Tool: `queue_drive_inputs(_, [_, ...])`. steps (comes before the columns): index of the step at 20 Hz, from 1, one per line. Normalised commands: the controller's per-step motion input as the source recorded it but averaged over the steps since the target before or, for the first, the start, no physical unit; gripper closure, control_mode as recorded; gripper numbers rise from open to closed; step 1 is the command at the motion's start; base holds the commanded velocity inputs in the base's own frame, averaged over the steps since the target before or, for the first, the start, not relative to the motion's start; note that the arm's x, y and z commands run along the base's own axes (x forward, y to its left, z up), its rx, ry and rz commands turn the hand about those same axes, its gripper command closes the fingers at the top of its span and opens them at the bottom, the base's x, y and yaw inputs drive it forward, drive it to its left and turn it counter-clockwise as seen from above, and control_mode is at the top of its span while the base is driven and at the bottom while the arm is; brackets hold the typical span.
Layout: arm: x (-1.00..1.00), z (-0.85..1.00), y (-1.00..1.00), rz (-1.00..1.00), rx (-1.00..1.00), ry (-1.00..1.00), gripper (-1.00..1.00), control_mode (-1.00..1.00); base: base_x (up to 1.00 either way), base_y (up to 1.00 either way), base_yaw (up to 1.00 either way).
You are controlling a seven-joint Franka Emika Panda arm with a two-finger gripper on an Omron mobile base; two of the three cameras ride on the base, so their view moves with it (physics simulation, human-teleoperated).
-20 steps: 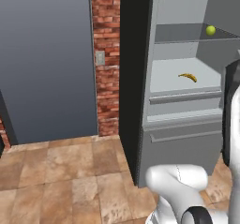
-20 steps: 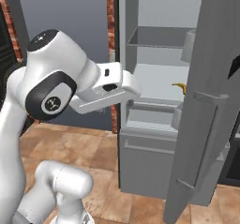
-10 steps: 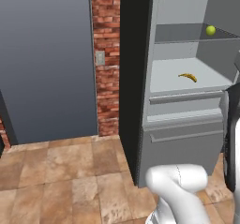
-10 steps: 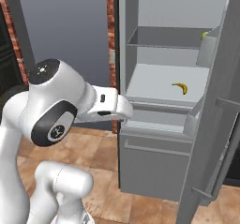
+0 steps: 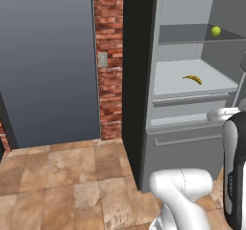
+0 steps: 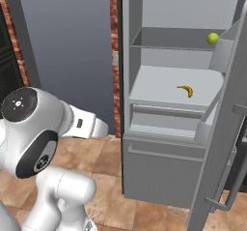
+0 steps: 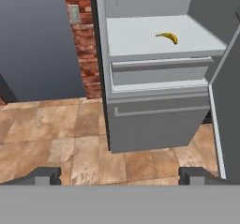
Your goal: Retrieve the pear and banana from the fridge and place them into the bowl on the dining table.
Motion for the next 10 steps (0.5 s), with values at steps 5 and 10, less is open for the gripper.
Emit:
queue_drive_inputs(5, [-0.47, 0.0, 0.68, -0.08, 0.02, -0.01, -1.0, -1.0, 0.0, 0.0, 0.0])
queue_drive_inputs(10, [-0.22, -0.02, 0.23, -0.01, 0.04, 0.0, -1.0, -1.0, 0.0, 0.0, 0.0])
